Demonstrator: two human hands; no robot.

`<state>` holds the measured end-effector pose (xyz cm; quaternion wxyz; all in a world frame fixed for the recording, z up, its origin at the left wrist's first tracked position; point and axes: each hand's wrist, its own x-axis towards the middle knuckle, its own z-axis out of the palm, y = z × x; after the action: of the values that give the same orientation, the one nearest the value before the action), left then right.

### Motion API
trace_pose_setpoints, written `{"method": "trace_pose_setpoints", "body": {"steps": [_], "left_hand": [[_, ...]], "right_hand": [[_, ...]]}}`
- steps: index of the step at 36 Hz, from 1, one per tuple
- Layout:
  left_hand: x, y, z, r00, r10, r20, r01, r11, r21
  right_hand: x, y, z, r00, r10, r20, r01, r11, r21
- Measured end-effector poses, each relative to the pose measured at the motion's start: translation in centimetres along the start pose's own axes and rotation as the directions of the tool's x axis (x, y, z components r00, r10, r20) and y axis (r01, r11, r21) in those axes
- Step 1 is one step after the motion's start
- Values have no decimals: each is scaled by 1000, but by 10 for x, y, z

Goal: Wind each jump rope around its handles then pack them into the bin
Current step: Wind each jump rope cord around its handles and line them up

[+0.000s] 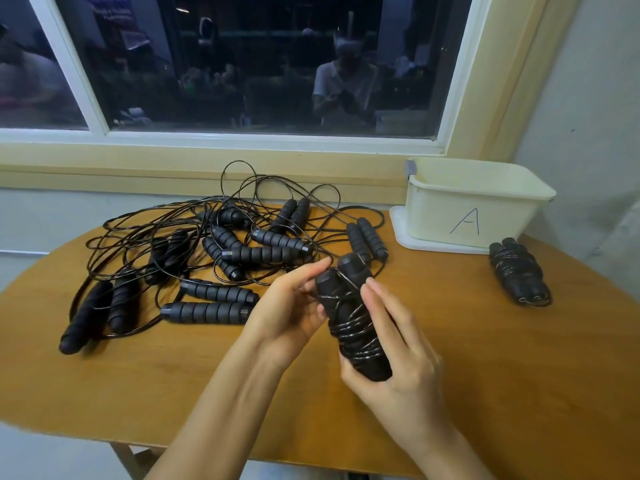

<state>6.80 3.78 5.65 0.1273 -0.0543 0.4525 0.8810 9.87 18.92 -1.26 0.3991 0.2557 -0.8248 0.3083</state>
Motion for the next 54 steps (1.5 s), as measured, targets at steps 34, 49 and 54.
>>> {"method": "trace_pose_setpoints", "body": {"steps": [34,49,54], "left_hand": [[38,-14,-10,965,223,137,-260,879,399],[123,-69,-12,928,319,190,-229,90,969],[151,-86,-15,943,272,191,-80,-373,924]], "right_hand": [[0,26,10,972,201,121,-200,980,-24],[6,127,16,771,599,216,-570,801,-182],[34,186,-2,723,674,150,-584,713,-388]]}}
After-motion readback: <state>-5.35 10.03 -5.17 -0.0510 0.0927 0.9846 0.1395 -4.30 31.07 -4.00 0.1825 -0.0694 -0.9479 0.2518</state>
